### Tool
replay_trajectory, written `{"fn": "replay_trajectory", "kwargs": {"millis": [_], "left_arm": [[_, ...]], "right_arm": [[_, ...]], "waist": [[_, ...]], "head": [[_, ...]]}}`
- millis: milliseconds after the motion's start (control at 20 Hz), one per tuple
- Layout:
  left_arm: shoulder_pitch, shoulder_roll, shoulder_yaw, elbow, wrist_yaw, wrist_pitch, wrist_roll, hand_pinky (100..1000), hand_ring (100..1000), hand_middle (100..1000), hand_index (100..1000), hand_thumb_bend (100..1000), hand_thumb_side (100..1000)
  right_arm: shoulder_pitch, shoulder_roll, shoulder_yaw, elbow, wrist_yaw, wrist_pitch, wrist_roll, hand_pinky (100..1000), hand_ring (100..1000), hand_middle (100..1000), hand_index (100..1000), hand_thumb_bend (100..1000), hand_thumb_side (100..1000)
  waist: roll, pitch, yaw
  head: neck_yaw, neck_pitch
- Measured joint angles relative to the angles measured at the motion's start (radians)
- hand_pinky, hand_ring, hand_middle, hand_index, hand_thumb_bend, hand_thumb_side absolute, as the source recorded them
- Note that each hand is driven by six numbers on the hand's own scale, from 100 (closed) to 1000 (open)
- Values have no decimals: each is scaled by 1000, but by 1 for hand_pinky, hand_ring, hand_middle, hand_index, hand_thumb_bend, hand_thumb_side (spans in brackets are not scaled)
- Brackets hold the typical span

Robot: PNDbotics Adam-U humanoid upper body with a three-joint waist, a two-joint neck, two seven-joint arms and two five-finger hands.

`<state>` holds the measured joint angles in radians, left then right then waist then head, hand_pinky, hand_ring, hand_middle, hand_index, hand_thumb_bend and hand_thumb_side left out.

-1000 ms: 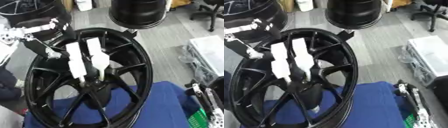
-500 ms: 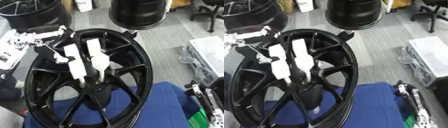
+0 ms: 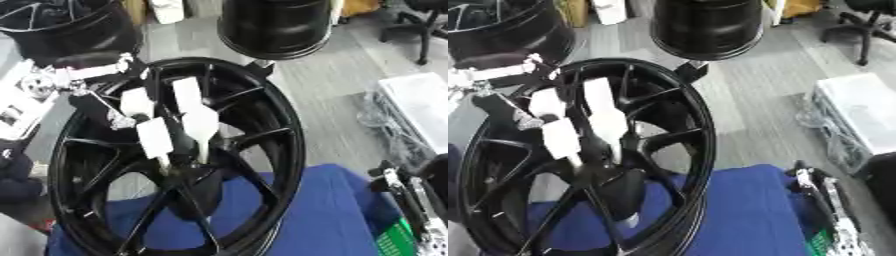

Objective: Pull the pin out of the wheel hub.

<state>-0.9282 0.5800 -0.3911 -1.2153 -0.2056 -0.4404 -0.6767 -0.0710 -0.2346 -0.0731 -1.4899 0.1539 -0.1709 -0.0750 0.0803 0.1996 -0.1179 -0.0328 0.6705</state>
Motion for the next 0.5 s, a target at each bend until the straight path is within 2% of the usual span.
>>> {"fn": "replay_trajectory", "kwargs": {"millis": [500], "left_arm": [[-30, 1, -3, -48, 54, 3, -3, 517, 444, 514, 620, 113, 100]], "right_arm": [[0, 0, 0, 0, 8, 1, 2, 571, 544, 578, 588, 100, 879]], "waist": [[0, 0, 0]], "head": [[-3, -5]]}}
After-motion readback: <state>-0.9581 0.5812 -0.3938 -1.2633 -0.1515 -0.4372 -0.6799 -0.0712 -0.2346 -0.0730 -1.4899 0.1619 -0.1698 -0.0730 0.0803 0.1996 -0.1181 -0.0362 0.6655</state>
